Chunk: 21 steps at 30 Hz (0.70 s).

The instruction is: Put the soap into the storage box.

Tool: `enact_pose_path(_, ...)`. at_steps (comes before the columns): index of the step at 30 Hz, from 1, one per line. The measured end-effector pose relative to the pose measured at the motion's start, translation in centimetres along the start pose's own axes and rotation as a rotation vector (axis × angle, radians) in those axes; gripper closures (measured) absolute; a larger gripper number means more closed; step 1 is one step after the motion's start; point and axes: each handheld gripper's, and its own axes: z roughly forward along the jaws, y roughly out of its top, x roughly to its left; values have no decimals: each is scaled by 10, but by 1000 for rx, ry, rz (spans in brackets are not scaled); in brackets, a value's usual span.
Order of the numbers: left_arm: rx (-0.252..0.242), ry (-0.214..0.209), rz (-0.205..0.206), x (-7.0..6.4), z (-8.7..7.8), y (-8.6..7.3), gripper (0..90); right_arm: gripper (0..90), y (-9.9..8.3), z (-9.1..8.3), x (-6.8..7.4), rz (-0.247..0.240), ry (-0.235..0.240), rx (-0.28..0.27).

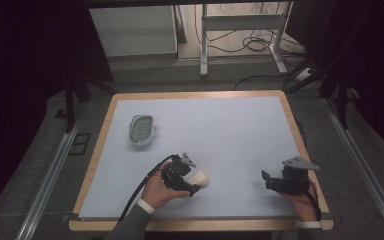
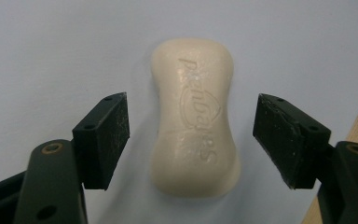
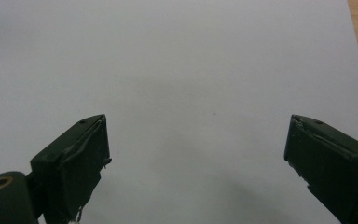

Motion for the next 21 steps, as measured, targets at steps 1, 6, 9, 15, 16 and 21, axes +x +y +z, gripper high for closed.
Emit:
enact_pose_path(1, 6, 0, -1, 0, 1, 0, 280, 64, 0, 0, 0, 0, 0, 1)
enact_pose_path(6, 38, -12, 2, 1, 9, 4, 292, 64, 0, 0, 0, 1, -1, 0)
enact_pose_path(9, 65, -13, 9, 0, 14, 7, 320, 64, 0, 0, 0, 0, -3, 1)
enact_pose_path(15, 108, 6, 17, -3, 21, 8, 419, 64, 0, 0, -1, 0, -3, 0)
enact_pose_path(16, 117, 15, 22, -4, 22, 8, 476, 64, 0, 0, -1, -1, -3, 0)
enact_pose_path(21, 117, 26, 20, -5, 22, 8, 490, 64, 0, 0, -1, 3, -3, -2)
